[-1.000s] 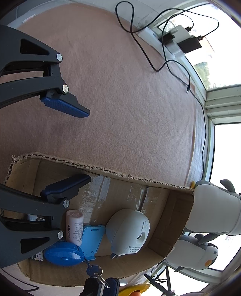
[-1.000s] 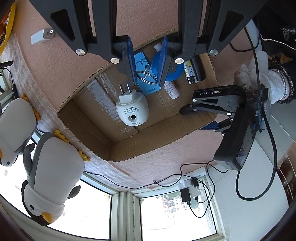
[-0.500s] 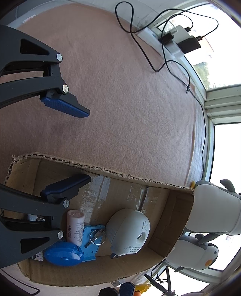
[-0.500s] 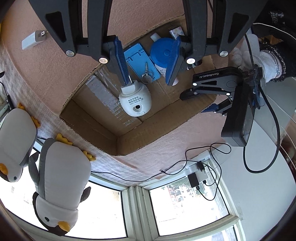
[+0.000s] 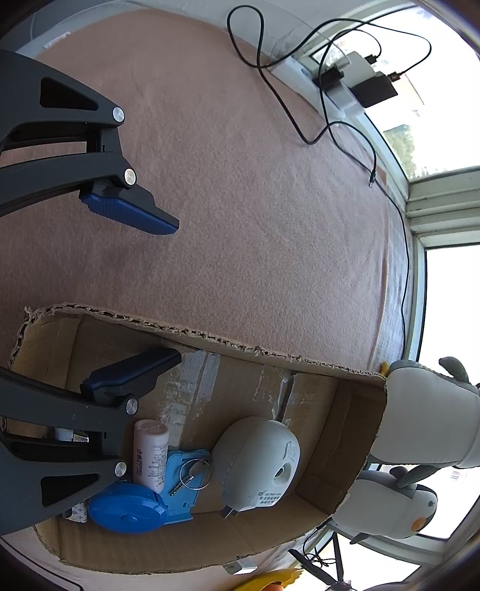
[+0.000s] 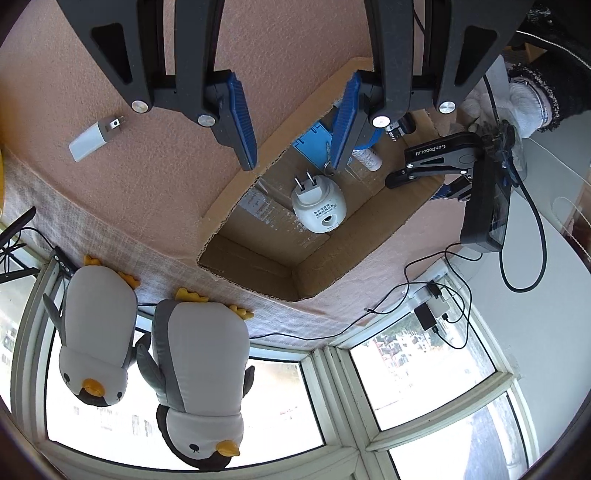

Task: Organize rigid objects
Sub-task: 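Move the right gripper to the white charger plug and grasp it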

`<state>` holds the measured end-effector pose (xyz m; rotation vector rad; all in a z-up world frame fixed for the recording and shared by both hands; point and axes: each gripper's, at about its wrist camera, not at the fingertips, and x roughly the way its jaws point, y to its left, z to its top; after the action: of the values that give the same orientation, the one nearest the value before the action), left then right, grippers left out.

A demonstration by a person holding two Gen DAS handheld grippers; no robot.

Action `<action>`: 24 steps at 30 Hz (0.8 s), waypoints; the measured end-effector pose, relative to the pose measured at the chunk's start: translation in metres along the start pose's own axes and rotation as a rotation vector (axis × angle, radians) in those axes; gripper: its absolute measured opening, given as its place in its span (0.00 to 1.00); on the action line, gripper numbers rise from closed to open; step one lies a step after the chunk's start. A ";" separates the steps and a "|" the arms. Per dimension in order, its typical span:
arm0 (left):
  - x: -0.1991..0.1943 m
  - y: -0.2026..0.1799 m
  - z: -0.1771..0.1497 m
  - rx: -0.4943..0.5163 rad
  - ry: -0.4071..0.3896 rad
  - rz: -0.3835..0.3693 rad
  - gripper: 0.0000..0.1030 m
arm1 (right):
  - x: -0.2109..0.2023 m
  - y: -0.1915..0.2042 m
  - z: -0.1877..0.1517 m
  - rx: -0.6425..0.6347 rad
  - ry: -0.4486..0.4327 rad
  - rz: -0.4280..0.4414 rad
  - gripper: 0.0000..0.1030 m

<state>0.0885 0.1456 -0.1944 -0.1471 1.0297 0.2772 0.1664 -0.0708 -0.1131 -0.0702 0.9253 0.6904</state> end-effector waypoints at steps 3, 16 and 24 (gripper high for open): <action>0.000 0.000 0.000 0.001 0.000 0.001 0.62 | -0.010 -0.017 -0.004 0.071 -0.024 -0.055 0.37; 0.000 0.000 0.000 0.001 -0.001 0.002 0.62 | -0.028 -0.104 -0.033 0.387 -0.010 -0.293 0.43; 0.000 -0.001 0.000 0.001 -0.001 0.002 0.62 | -0.019 -0.142 -0.032 0.594 0.025 -0.322 0.50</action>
<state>0.0886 0.1450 -0.1944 -0.1446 1.0287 0.2789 0.2179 -0.2025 -0.1508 0.2949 1.0820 0.1007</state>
